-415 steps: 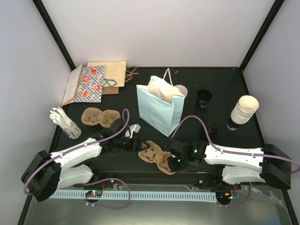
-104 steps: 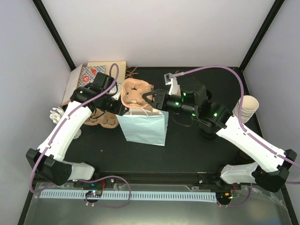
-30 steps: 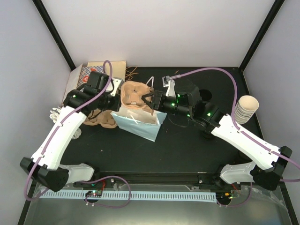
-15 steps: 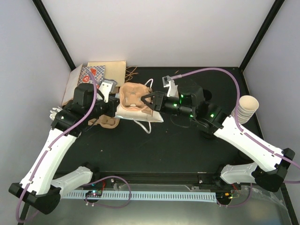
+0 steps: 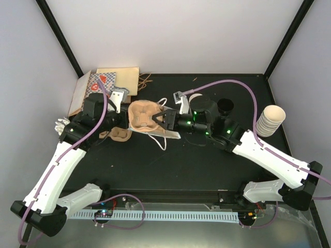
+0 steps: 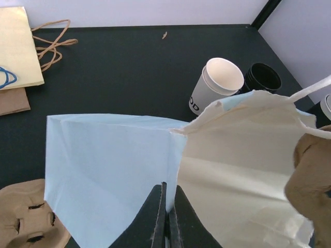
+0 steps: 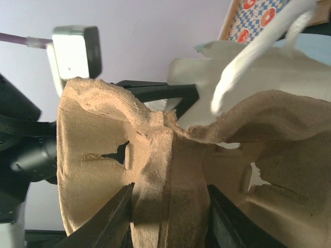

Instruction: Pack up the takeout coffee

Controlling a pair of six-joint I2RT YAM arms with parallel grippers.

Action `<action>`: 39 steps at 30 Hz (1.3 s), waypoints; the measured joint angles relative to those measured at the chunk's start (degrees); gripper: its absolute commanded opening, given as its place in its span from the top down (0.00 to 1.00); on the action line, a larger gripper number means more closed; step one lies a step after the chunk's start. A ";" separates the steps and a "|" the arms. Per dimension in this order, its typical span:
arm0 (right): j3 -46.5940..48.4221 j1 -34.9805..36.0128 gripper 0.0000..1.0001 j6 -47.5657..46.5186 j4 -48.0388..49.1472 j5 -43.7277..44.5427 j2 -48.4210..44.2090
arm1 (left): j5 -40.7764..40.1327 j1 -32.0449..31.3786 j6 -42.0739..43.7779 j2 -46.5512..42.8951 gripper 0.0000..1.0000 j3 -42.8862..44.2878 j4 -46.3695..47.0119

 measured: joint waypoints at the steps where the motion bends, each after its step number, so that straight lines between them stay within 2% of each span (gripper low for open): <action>1: -0.74 0.02 0.65 0.00 0.37 0.02 -0.04 | -0.02 0.00 -0.31 -0.07 0.98 -0.09 0.02; 8: -4.42 1.22 0.65 -0.26 0.76 1.38 -0.35 | -0.07 0.00 -2.45 -0.57 0.98 -0.87 0.11; 21: -4.66 1.57 0.64 -6.05 -1.03 12.24 -1.38 | 2.29 0.00 -3.10 -2.16 0.98 -3.19 1.31; 39: -4.55 1.57 0.64 -7.69 -2.38 13.81 0.44 | 2.82 -0.02 -3.32 -3.30 0.98 -4.04 1.70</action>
